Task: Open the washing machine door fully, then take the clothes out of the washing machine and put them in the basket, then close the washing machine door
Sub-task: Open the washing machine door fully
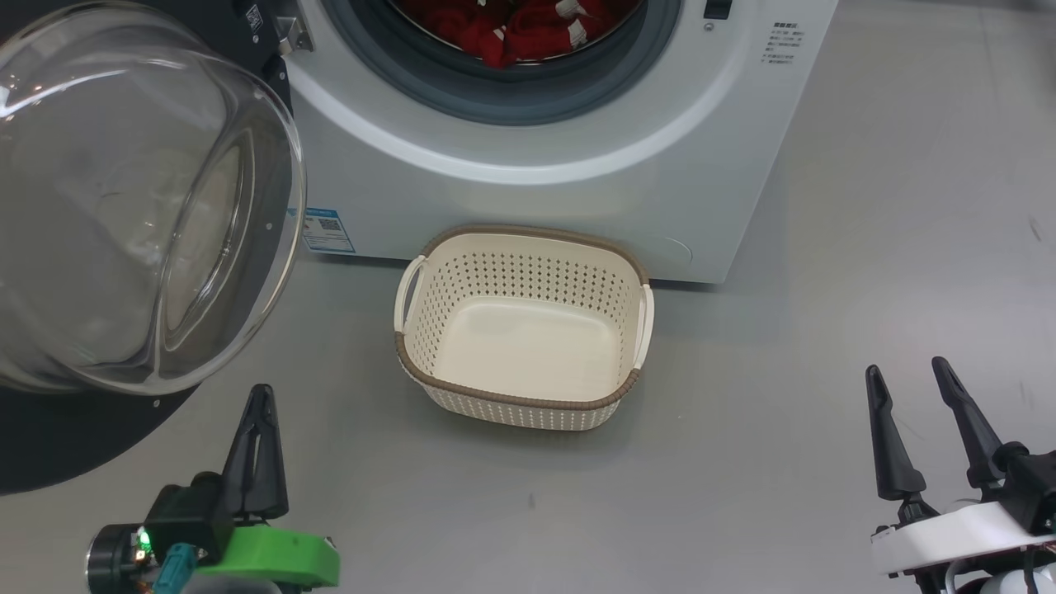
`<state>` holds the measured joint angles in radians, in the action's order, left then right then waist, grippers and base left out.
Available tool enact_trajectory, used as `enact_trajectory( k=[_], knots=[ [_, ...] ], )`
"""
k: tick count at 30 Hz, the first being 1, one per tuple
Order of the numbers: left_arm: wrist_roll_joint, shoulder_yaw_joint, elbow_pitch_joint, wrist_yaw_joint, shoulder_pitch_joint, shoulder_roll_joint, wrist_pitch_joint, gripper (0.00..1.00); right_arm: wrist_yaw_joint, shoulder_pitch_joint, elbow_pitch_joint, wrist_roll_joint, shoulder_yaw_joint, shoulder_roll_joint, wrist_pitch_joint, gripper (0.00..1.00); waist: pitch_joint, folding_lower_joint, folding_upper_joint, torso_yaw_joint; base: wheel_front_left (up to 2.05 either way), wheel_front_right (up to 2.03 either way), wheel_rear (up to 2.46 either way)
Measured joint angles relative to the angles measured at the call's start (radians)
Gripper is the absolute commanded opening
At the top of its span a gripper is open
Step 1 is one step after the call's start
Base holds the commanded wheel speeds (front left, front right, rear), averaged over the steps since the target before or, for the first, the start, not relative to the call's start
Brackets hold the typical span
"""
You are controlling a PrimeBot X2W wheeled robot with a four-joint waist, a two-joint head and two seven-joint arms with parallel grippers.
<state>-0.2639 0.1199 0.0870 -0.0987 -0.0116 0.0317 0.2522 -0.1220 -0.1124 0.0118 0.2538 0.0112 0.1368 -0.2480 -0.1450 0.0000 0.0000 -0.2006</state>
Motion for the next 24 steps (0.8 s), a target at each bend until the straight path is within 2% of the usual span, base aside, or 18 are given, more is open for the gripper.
enact_trajectory(
  k=[10, 14, 15, 17, 18, 19, 24],
  knots=[
    [0.000, 0.078, -0.008, -0.001, -0.019, 0.005, 0.000, 0.00, 0.000, 0.000, 0.008, -0.002, -0.027, -0.018, 0.000, 1.00, 0.020, 0.0000, 0.0000, 0.063, 0.00, 0.00, 0.00],
    [0.000, 0.091, -0.006, -0.002, -0.019, 0.006, 0.000, 0.38, 0.000, 0.000, 0.011, -0.002, -0.032, -0.026, 0.000, 1.00, 0.025, 0.0000, 0.0000, 0.092, 0.00, 0.00, 0.00],
    [0.000, 0.092, -0.005, -0.002, -0.019, 0.006, 0.000, 0.45, 0.000, 0.000, 0.011, -0.002, -0.034, -0.027, 0.000, 1.00, 0.026, 0.0000, 0.0000, 0.099, 0.00, 0.00, 0.00],
    [-0.005, 0.093, -0.003, -0.002, -0.019, 0.007, 0.000, 0.82, 0.000, 0.000, 0.011, -0.002, -0.035, -0.030, 0.000, 1.00, 0.029, 0.0000, 0.0000, 0.114, 0.00, 0.00, 0.00],
    [-0.008, 0.094, -0.002, -0.004, -0.020, 0.007, 0.000, 0.96, 0.000, 0.000, 0.012, -0.002, -0.035, -0.031, 0.000, 1.00, 0.031, 0.0000, 0.0000, 0.121, 0.00, 0.00, 0.00],
    [-0.009, 0.094, -0.002, -0.006, -0.020, 0.007, 0.000, 1.00, 0.000, 0.000, 0.013, -0.002, -0.036, -0.032, 0.000, 1.00, 0.032, 0.0000, 0.0000, 0.128, 0.00, 0.00, 0.00],
    [-0.009, 0.099, 0.003, -0.010, -0.023, 0.008, 0.000, 1.00, 0.000, 0.000, 0.019, -0.002, -0.035, -0.035, 0.000, 1.00, 0.041, 0.0000, 0.0000, 0.160, 0.00, 0.00, 0.00]
  ],
)
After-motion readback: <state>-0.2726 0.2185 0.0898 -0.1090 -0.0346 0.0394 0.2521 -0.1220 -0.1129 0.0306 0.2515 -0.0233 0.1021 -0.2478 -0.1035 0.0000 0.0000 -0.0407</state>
